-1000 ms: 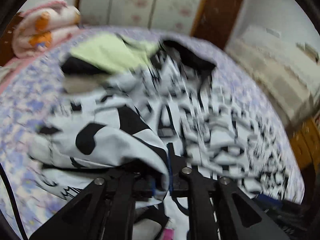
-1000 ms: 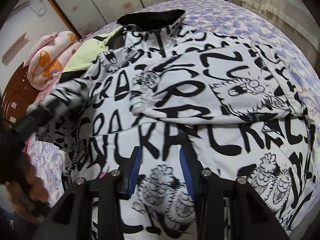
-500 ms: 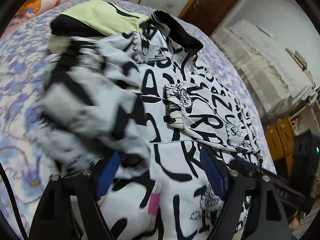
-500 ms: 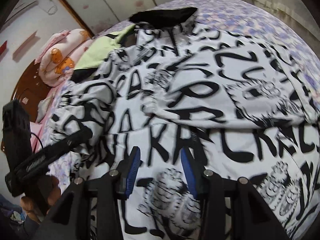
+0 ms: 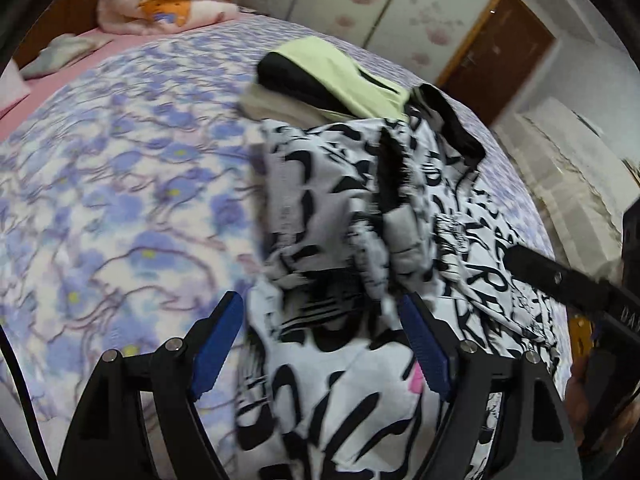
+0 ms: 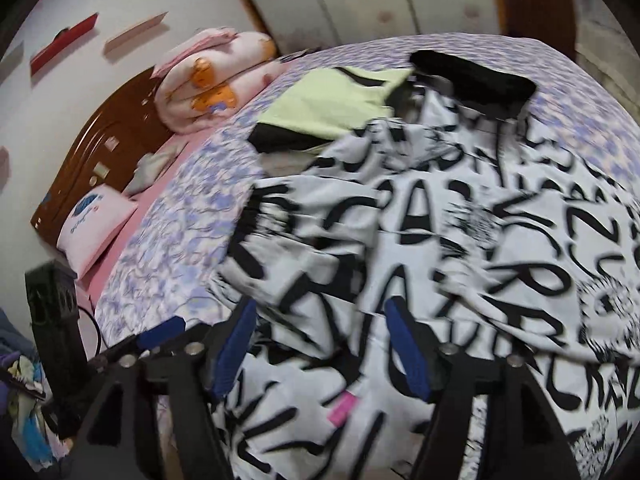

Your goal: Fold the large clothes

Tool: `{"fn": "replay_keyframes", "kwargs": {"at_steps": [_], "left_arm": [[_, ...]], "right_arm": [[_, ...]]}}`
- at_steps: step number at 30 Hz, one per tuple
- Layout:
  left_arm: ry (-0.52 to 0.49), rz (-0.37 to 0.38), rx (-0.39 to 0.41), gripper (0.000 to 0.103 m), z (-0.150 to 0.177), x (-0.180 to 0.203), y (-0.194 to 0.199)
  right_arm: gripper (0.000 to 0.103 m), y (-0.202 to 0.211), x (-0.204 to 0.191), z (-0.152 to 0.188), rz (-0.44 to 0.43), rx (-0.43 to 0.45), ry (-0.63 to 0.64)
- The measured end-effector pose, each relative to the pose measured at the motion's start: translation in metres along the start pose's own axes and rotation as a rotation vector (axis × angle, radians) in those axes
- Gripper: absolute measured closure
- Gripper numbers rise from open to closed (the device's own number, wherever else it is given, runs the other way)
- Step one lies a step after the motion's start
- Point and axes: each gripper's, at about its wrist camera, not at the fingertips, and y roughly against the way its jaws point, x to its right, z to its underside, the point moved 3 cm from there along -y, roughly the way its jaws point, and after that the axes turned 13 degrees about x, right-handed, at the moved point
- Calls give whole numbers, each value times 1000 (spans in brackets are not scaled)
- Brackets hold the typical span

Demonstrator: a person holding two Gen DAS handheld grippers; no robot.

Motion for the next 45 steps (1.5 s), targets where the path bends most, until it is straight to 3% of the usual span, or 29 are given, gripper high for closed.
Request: {"fn": "replay_keyframes", "kwargs": {"at_steps": [6,9,12,17,21,23,27,29,34,41,43,45], "left_arm": [[55,-18,-15,24,11,-22,2],[57,-25,-14,24,16,-25,4],[61,-35,-16,24,18,-31,5],[84,-34,-22,24,21,-40,7],[72,-35,-25,24,22,-40,6],[74,-32,-25,24,22,-40,5],[79,-26,-29,24,23,-37,2],[75,-22,-34,24,24,-34,0],[46,-12,-38,24,26,-20,-1],[-33,-5,-27,24,27,5,2],[-60,-9,-27,24,29,10,0],[-79,-15,-36,24,31,14,-4]], "right_arm": [[33,-46,-37,-7,33,-87,67],[33,-62,-54,-13,36,-88,88],[33,-85,-64,-15,100,-114,130],[33,-107,-59,-6,184,-174,162],[34,-105,-37,-3,177,-188,103],[40,-101,-21,-1,152,-191,57],[73,-93,6,4,104,-227,14],[76,-83,11,-1,73,-227,21],[78,-43,17,-42,13,-135,28],[79,29,44,-102,13,96,8],[79,46,67,-109,39,144,-20],[79,52,102,-105,129,154,-66]]}}
